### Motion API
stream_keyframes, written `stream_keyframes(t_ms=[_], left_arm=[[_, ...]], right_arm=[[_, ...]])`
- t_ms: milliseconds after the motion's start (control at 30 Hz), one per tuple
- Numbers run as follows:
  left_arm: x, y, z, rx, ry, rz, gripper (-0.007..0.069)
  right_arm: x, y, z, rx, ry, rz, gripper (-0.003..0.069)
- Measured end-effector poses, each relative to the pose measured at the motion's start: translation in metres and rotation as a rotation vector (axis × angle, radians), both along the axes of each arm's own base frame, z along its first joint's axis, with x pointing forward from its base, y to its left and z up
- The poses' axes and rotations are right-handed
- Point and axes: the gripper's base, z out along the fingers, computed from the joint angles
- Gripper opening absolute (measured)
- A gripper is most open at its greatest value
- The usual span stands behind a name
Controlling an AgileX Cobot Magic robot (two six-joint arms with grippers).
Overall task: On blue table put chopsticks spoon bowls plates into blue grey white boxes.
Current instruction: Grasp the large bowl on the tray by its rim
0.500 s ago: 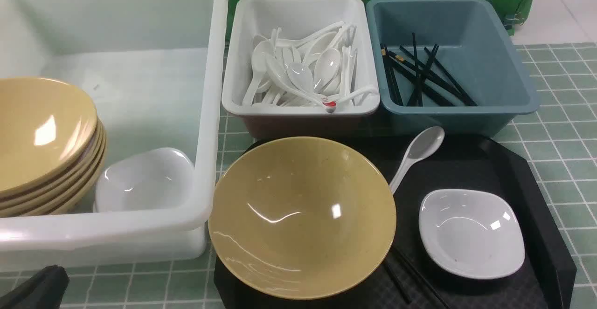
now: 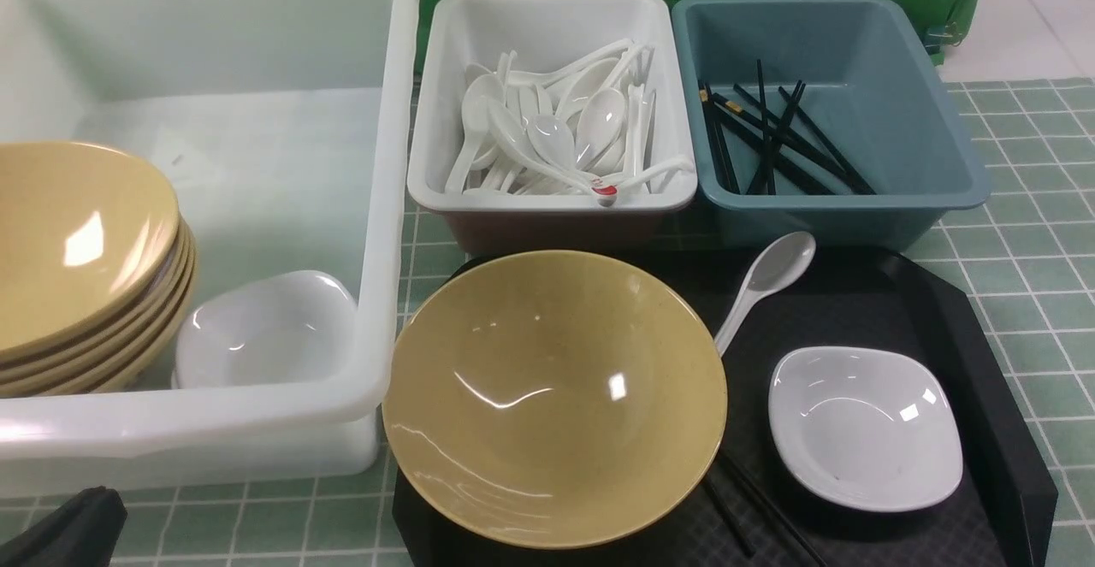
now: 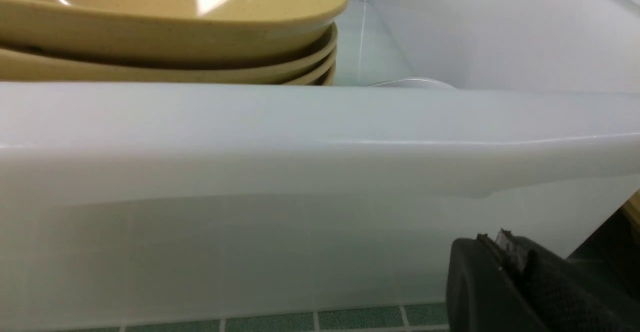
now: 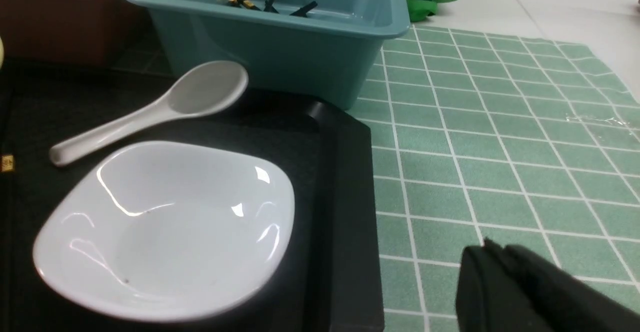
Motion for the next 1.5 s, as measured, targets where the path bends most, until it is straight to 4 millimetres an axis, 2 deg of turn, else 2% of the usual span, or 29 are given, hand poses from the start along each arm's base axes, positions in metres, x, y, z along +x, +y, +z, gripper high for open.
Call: stream_keyframes(t_ms=[533, 667, 733, 767, 800, 933, 1100, 1200, 1267, 1300, 1333, 1433, 1467, 1500], left_arm=[[0.001, 0.001, 0.002, 0.044, -0.025, 0.000, 0.0004], [0.003, 0.002, 0.015, 0.036, -0.179, 0.014, 0.0004], [0.002, 0.003, 0.034, 0.023, -0.388, 0.034, 0.0004], [0.002, 0.003, 0.034, 0.023, -0.388, 0.034, 0.0004], [-0.001, 0.005, 0.050, 0.010, -0.563, 0.051, 0.0004], [-0.015, 0.007, 0.077, -0.015, -0.895, 0.083, 0.0004], [-0.034, 0.011, 0.095, -0.065, -1.189, 0.114, 0.0004], [-0.038, 0.014, 0.103, -0.146, -1.226, 0.114, 0.0004], [-0.042, 0.014, 0.123, -0.200, -1.200, 0.093, 0.0004], [-0.042, 0.014, 0.126, -0.203, -1.197, 0.091, 0.0004], [-0.050, 0.013, 0.154, -0.212, -1.174, 0.074, 0.0004], [-0.051, 0.012, 0.186, -0.190, -1.090, 0.061, 0.0004], [-0.045, 0.010, 0.204, -0.157, -1.003, 0.058, 0.0004], [-0.042, 0.009, 0.209, -0.147, -0.981, 0.057, 0.0004]], right_arm=[[0.000, 0.000, 0.000, 0.000, 0.000, 0.000, 0.0079], [0.001, 0.000, 0.005, 0.001, -0.060, 0.000, 0.0078], [0.003, 0.000, 0.017, 0.007, -0.196, 0.001, 0.0080], [0.003, 0.000, 0.018, 0.008, -0.212, 0.001, 0.0081], [0.002, 0.000, 0.031, 0.007, -0.351, 0.004, 0.0083], [-0.006, 0.001, 0.060, 0.021, -0.679, 0.012, 0.0088], [-0.019, 0.001, 0.080, 0.219, -0.940, 0.065, 0.0094], [-0.020, 0.001, 0.081, 0.335, -0.961, 0.097, 0.0097], [-0.020, 0.001, 0.081, 0.423, -0.949, 0.116, 0.0099], [-0.020, 0.001, 0.081, 0.427, -0.947, 0.117, 0.0099], [-0.017, 0.001, 0.082, 0.445, -0.884, 0.106, 0.0099], [-0.016, 0.001, 0.093, 0.430, -0.809, 0.083, 0.0099], [-0.016, 0.001, 0.105, 0.388, -0.758, 0.065, 0.0099], [-0.016, 0.001, 0.108, 0.373, -0.740, 0.058, 0.0099]])
